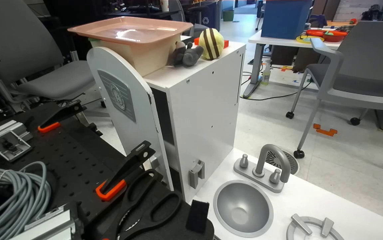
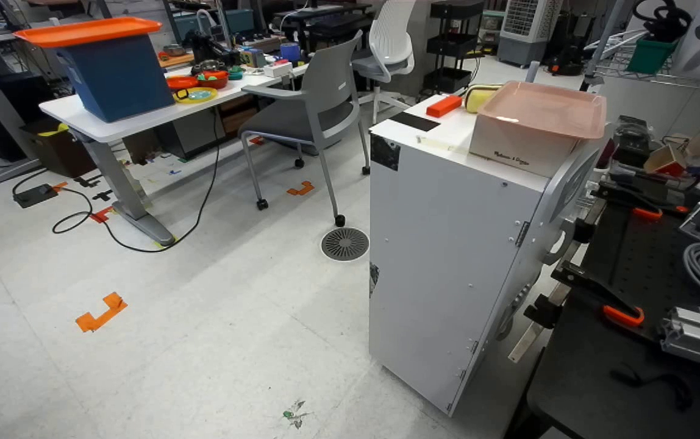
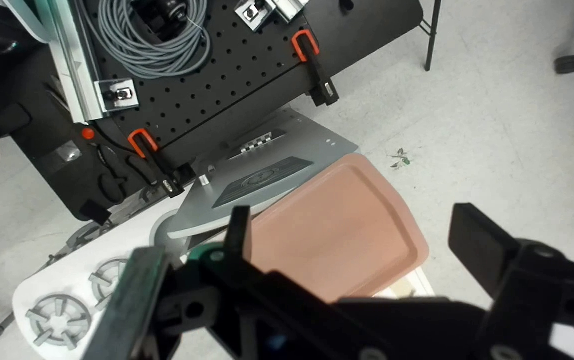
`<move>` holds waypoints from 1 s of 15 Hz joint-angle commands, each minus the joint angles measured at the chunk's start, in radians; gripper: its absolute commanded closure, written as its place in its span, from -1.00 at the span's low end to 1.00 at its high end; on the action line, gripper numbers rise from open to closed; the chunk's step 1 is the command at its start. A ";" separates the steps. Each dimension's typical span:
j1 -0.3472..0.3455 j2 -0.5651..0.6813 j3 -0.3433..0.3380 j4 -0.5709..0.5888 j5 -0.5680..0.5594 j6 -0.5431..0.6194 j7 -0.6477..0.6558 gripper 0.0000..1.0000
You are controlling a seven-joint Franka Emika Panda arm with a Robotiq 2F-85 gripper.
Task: Pick up the tray
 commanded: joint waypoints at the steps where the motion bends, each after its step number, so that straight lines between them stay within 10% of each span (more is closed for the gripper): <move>1: -0.054 0.004 -0.042 0.041 -0.039 -0.060 0.011 -1.00; 15: -0.107 0.235 -0.112 0.134 -0.107 0.117 -0.073 -1.00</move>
